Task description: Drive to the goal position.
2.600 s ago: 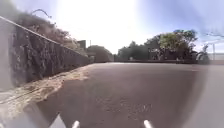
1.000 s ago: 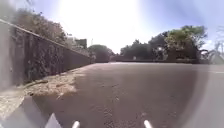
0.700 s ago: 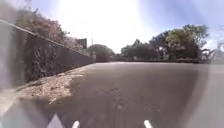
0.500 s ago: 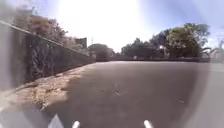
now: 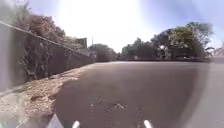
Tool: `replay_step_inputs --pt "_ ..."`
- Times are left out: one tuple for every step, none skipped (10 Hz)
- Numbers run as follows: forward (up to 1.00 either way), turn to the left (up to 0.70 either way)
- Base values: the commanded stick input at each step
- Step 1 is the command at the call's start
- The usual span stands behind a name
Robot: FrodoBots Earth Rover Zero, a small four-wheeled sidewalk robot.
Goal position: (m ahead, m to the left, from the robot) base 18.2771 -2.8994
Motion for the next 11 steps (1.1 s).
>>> replay_step_inputs --pt "1.0 0.06" --pt "1.0 0.04" --pt "1.0 0.01" --pt "1.0 0.0" --pt "1.0 0.0" --pt "1.0 0.0" --pt "1.0 0.0" --pt "1.0 0.0" --pt "1.0 0.0" --pt "1.0 0.0" --pt "1.0 0.0"
